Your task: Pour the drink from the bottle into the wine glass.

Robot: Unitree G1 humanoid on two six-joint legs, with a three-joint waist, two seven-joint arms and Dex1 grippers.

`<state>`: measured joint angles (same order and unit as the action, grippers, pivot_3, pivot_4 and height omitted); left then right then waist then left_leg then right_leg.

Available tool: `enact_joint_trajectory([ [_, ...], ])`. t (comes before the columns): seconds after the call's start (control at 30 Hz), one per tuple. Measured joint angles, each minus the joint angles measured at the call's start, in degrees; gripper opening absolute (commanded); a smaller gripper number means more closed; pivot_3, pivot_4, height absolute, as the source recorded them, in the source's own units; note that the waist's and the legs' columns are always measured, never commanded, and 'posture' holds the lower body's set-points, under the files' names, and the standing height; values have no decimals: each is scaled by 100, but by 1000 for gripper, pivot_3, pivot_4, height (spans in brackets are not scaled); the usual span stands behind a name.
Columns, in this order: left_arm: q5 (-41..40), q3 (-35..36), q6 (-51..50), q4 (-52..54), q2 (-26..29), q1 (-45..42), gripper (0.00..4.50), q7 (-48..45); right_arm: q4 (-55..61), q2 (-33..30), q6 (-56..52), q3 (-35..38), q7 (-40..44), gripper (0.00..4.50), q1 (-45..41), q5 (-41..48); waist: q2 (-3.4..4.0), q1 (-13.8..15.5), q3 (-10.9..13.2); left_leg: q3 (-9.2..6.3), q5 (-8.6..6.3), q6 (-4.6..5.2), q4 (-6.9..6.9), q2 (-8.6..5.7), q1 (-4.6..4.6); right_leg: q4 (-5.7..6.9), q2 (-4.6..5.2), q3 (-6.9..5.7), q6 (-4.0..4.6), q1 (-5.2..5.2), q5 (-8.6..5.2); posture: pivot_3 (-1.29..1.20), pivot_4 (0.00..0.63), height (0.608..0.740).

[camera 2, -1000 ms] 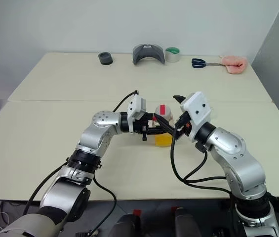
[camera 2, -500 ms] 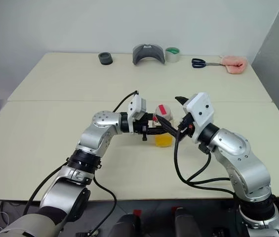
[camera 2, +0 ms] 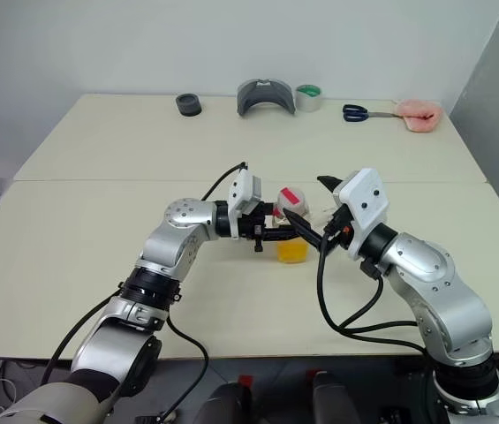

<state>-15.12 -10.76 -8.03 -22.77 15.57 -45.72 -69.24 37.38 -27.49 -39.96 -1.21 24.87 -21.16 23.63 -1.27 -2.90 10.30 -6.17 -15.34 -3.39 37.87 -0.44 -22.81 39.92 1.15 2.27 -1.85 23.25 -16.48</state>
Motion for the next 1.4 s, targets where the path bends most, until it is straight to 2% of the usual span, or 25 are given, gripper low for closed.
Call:
enact_joint_trajectory([
  [1.4, 0, 33, 61, 1, 37, 72, 1734, -28, 3, -176, -35, 342, 12, 4281, 213, 40, 0, -1, 0, 0, 0, 0, 0, 0, 0, 0, 0, 0, 0, 0, 0, 0, 150, 740],
])
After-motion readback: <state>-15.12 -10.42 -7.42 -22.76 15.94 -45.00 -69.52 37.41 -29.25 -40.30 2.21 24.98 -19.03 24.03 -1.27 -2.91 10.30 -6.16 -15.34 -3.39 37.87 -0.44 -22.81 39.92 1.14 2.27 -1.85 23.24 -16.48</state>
